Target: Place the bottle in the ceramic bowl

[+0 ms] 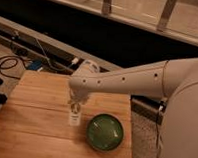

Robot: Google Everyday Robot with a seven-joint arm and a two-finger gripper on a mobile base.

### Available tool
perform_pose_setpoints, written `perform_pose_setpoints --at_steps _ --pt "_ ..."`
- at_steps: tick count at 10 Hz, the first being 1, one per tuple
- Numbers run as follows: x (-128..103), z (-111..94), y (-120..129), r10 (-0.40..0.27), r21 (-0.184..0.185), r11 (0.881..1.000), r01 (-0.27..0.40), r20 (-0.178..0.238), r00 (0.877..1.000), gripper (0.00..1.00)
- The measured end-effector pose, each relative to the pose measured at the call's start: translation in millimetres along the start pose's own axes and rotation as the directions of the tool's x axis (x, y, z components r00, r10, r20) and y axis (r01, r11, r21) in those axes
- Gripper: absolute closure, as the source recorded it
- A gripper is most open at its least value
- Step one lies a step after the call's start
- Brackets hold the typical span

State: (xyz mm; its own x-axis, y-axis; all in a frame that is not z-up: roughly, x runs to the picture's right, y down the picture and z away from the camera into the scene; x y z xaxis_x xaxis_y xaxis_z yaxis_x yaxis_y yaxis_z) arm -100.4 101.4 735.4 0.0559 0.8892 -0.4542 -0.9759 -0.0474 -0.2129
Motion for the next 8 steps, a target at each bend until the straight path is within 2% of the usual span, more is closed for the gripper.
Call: perform_pose_setpoints --at_steps 3,5,7,8 --pt "-0.1 0.1 0.3 0.000 0.000 1.000 0.000 -0.001 1.000 1.00" --pt "-7.5 5.0 0.9 0.016 -0.003 1.000 -0.016 -0.018 1.000 1.00" --pt "-24.0 12.8 -5.0 0.048 0.016 0.999 -0.048 -0.036 0.998 1.00" --pt "-37.8 18.3 -25.5 0.087 0.051 0.995 -0.085 -0.048 0.995 1.00"
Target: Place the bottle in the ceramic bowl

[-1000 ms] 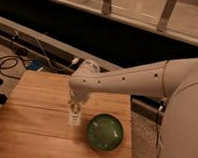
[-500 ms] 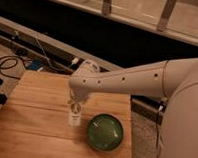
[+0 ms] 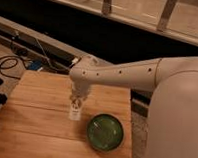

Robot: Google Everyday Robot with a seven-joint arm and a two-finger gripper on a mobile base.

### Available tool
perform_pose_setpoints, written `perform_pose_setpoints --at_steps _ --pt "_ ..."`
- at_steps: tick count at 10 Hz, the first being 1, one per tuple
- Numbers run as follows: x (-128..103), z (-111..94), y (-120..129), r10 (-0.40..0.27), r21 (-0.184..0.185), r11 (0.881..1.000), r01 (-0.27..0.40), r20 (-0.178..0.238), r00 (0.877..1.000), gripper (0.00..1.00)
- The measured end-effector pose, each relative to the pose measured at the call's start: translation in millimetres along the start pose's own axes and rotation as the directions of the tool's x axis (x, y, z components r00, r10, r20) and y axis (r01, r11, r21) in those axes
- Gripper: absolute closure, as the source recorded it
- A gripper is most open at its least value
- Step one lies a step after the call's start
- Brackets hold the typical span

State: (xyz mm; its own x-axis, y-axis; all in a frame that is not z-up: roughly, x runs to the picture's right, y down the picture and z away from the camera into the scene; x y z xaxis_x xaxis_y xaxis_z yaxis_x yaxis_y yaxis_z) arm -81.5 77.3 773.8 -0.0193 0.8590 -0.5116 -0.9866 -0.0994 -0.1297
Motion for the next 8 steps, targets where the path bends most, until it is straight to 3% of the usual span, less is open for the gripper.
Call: perform_pose_setpoints --at_steps 2,4,6,8 --pt "-11.0 4.4 -38.6 0.056 0.069 0.996 -0.055 -0.020 0.998 1.00" --pt "0.8 -2.4 -81.0 0.105 0.119 0.988 -0.101 -0.024 0.994 1.00" --pt "21.6 -14.7 -122.8 0.147 0.147 0.979 -0.143 -0.021 0.989 1.00" --pt "43.7 -20.0 -149.1 0.174 0.159 0.973 -0.167 -0.027 0.984 1.00"
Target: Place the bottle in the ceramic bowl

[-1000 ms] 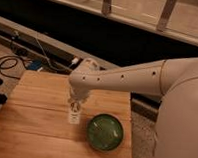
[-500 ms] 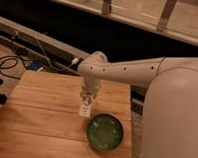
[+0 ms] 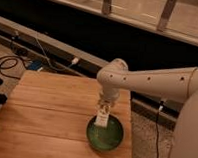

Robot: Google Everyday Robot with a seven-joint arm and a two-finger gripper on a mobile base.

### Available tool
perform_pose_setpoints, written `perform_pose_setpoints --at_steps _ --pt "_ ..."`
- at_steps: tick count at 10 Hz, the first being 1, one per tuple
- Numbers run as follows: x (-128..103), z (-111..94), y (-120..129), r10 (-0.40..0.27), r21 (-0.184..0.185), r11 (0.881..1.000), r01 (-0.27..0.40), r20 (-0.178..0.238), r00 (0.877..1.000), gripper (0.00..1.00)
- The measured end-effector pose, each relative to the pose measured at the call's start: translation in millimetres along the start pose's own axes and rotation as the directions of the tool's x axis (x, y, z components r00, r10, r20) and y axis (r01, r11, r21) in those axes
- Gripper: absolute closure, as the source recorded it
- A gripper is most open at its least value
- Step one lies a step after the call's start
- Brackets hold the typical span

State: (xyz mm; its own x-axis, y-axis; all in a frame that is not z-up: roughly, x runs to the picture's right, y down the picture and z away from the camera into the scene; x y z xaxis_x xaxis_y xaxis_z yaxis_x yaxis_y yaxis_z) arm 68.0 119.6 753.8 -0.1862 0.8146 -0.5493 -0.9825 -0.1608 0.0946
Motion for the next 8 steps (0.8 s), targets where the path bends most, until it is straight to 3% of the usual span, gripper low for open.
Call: perform_pose_setpoints --at_steps 2,4,6,8 --pt "27.2 9.4 -16.6 0.018 -0.009 1.000 -0.018 -0.025 1.000 1.00" --pt "47.0 31.0 -12.9 0.008 -0.028 1.000 -0.010 -0.087 0.996 1.00" --pt "52.9 38.3 -7.3 -0.006 -0.038 0.999 0.001 -0.112 0.994 0.97" --pt "52.9 38.5 -9.1 -0.003 -0.036 0.999 -0.001 -0.112 0.994 0.78"
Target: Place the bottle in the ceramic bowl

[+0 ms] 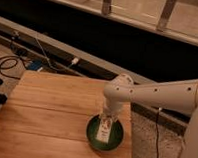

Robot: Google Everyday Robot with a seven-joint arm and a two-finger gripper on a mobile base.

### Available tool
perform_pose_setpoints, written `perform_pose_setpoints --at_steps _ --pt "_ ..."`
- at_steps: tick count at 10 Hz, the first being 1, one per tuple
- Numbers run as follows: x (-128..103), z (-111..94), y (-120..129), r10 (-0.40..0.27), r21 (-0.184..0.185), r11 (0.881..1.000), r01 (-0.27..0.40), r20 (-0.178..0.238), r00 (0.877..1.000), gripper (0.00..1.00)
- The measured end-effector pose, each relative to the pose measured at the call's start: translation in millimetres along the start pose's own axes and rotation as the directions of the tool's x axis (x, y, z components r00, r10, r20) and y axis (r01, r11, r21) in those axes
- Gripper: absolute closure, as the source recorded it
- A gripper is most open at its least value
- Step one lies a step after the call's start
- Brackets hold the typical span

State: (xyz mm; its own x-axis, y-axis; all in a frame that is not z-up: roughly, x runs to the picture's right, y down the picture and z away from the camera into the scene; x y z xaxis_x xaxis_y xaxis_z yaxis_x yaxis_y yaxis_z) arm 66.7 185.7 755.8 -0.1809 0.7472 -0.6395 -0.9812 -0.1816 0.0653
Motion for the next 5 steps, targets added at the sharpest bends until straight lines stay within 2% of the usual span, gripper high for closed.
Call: perform_pose_setpoints --at_steps 5 --pt "-0.3 -0.1 1.5 -0.002 -0.002 1.000 0.002 0.001 1.000 0.28"
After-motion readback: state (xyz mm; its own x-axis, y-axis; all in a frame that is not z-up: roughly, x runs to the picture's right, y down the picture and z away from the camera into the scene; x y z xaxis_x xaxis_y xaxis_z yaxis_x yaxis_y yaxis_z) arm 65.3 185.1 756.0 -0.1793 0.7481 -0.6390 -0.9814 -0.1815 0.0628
